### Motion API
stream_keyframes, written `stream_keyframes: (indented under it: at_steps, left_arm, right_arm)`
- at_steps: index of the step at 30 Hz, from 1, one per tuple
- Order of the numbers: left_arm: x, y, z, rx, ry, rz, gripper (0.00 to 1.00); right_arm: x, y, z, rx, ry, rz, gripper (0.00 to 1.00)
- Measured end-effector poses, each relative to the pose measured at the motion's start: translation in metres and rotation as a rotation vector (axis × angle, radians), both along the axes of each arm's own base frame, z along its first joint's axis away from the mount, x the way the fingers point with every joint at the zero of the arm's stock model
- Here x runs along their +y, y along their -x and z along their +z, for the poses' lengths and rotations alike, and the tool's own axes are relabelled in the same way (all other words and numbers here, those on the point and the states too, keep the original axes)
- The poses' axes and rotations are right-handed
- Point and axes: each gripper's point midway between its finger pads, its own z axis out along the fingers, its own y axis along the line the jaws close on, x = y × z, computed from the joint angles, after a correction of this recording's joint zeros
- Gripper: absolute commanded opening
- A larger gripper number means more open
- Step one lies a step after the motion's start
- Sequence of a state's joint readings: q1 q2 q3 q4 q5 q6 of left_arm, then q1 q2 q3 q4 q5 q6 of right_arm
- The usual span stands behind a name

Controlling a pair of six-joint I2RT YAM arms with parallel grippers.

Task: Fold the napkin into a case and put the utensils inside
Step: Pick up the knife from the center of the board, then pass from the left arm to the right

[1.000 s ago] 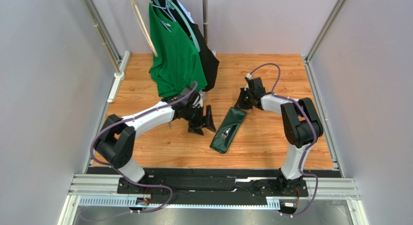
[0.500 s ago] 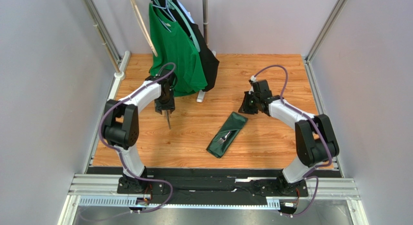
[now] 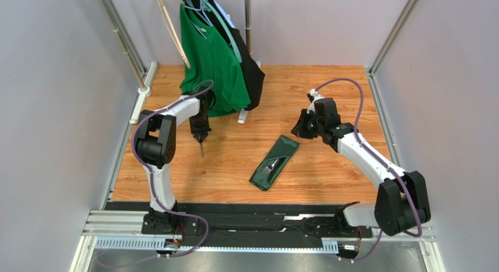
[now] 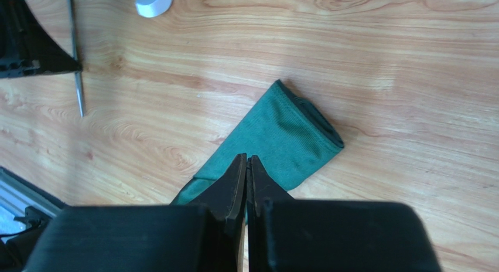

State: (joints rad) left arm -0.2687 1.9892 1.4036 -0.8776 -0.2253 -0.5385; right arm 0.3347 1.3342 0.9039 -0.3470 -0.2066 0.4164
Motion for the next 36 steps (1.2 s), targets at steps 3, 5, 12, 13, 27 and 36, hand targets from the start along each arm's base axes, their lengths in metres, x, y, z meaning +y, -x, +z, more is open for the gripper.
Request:
stream_keyframes:
  at_steps: [3, 5, 12, 13, 27, 36]
  left_arm:
    - [-0.001, 0.000, 0.000, 0.002, 0.010, 0.003, 0.00]
    - [-0.003, 0.000, 0.000, 0.005, 0.026, 0.001, 0.00]
    - [-0.027, 0.025, 0.010, -0.066, 0.235, -0.008, 0.00]
    - [-0.031, 0.030, 0.014, -0.074, 0.270, -0.008, 0.00]
    - [-0.087, 0.089, 0.025, -0.109, 0.705, 0.083, 0.00]
    - [-0.097, 0.085, 0.054, -0.216, 0.807, 0.076, 0.00]
  right_arm:
    - [0.011, 0.009, 0.005, -0.018, -0.007, 0.036, 0.17]
    - [0.024, 0.017, 0.002, -0.014, -0.008, 0.072, 0.31]
    - [0.106, 0.064, -0.017, 0.045, -0.124, 0.340, 0.52]
    - [0.117, 0.069, -0.022, 0.063, -0.137, 0.370, 0.54]
    - [0.258, 0.092, -0.077, 0.170, -0.334, 0.557, 0.54]
    - [0.278, 0.090, -0.071, 0.181, -0.386, 0.580, 0.00]
